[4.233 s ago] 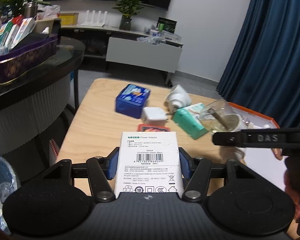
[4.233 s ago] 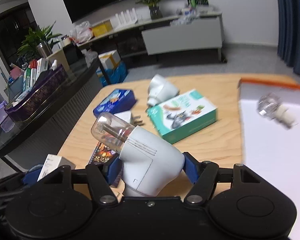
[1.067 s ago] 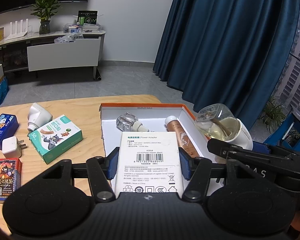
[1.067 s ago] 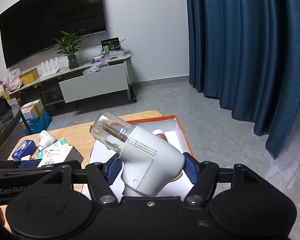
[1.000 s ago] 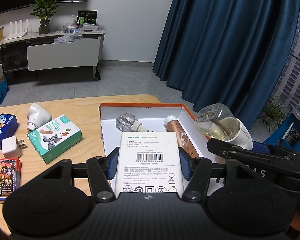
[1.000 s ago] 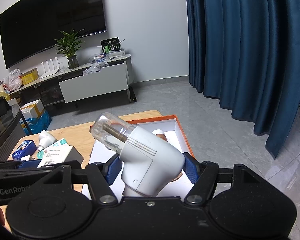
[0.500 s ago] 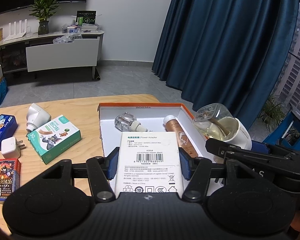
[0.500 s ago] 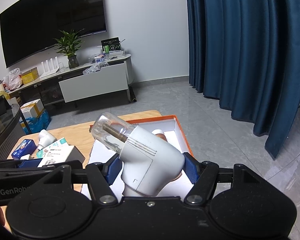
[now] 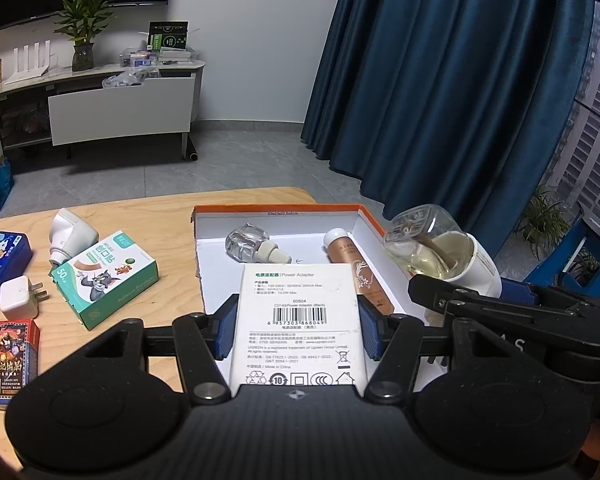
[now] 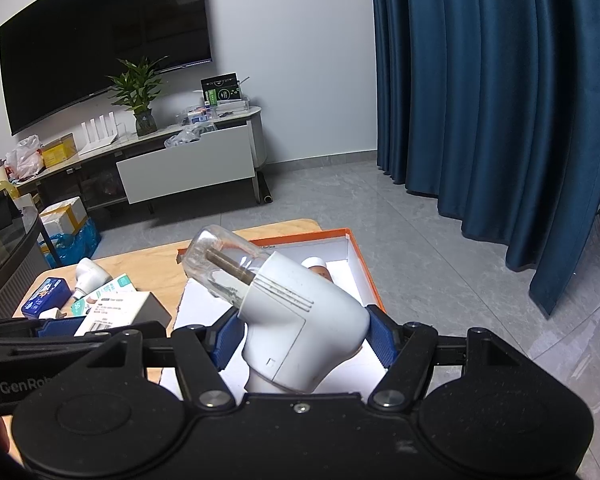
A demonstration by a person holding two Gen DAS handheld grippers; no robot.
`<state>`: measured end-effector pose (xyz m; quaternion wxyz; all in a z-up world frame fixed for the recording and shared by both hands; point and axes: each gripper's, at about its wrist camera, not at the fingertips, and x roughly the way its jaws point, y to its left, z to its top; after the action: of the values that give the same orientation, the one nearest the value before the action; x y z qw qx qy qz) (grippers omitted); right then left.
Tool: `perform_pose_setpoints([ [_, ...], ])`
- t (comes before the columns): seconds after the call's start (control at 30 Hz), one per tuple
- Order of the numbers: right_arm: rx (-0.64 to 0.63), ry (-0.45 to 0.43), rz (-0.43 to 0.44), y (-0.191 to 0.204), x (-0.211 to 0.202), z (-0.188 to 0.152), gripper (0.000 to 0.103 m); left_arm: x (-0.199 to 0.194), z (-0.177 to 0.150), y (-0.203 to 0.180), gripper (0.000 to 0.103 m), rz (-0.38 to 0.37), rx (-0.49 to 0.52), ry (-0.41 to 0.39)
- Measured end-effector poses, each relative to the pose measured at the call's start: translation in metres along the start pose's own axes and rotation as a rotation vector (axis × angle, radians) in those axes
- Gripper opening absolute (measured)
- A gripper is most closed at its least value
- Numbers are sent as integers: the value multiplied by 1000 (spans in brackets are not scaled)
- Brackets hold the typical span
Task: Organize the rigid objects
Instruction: 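Hold the adapter box and diffuser above the white box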
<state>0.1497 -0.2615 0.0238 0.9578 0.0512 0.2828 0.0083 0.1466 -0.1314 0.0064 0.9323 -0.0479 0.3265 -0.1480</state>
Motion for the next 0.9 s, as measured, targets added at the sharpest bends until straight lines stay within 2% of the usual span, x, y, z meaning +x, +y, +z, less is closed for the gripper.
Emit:
perform_pose_setpoints([
  [0.9,-1,4,-6,-1,1,0,79,2,-2,-2,59,-4,6,8],
])
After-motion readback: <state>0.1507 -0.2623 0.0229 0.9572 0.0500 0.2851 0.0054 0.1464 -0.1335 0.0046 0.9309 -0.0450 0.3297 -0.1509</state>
